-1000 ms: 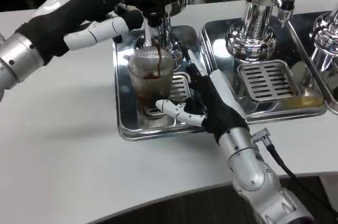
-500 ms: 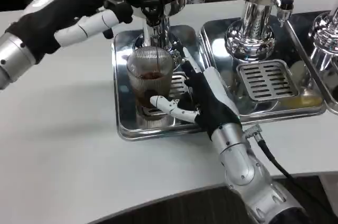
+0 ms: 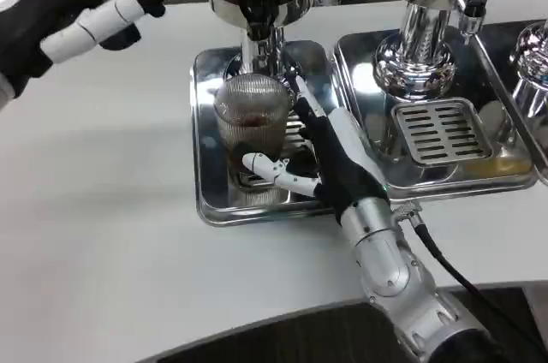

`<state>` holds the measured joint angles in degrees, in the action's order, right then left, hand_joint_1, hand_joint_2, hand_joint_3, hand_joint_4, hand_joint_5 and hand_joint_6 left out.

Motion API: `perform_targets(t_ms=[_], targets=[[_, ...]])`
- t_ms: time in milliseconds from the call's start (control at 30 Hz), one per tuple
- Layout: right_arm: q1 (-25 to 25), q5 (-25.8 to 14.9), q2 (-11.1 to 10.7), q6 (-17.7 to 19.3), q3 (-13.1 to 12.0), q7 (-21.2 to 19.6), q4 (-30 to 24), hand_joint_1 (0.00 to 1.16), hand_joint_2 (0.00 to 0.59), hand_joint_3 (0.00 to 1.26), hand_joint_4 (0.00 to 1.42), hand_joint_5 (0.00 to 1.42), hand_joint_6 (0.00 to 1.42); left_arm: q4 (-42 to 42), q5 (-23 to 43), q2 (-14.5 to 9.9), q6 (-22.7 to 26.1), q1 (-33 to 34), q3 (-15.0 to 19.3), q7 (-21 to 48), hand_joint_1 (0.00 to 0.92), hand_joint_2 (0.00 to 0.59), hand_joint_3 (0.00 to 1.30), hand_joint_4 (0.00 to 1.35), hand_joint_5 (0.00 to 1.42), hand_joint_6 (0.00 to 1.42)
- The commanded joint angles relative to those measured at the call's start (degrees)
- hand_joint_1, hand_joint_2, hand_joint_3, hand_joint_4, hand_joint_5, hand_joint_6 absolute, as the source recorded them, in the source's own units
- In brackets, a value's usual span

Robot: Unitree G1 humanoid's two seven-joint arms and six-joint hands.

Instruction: Grasp the cup under the faucet to collect the drink, then remove the cup.

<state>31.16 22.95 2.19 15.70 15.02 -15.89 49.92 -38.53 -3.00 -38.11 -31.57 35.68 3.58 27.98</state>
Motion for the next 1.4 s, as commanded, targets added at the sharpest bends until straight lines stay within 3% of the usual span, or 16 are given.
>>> perform_targets(t_ms=[33, 500, 900, 1400], targets=[[1.38, -0.94, 0.73, 1.75, -0.41, -0.63, 1.98, 0.60, 0.189, 0.00, 0.00, 0.08, 0.19, 1.56, -1.29, -1.64, 1.42, -2.73, 0.71, -1.86, 0.012, 0.112, 0.31, 0.33, 0.42, 0.69], [4.22, -3.21, 2.33, 2.84, -1.43, 0.11, 5.60, 0.56, 0.177, 0.00, 0.00, 0.10, 0.22, 4.51, -2.45, -3.77, 5.71, -9.59, 2.57, -4.43, 0.048, 0.120, 0.33, 0.33, 0.42, 0.69], [6.25, -3.32, 2.72, 0.88, -1.23, 0.51, 7.80, 0.56, 0.180, 0.00, 0.00, 0.12, 0.28, 6.27, -0.34, -4.03, 8.94, -15.12, 4.54, -3.07, 0.038, 0.152, 0.36, 0.35, 0.44, 0.69], [7.13, -1.25, 3.90, -0.46, 0.10, -5.36, 9.70, 0.63, 0.177, 0.04, 0.06, 0.29, 0.52, 10.40, 1.49, -4.12, 12.28, -19.23, 5.69, -2.12, 0.000, 0.165, 0.39, 0.36, 0.44, 0.69]])
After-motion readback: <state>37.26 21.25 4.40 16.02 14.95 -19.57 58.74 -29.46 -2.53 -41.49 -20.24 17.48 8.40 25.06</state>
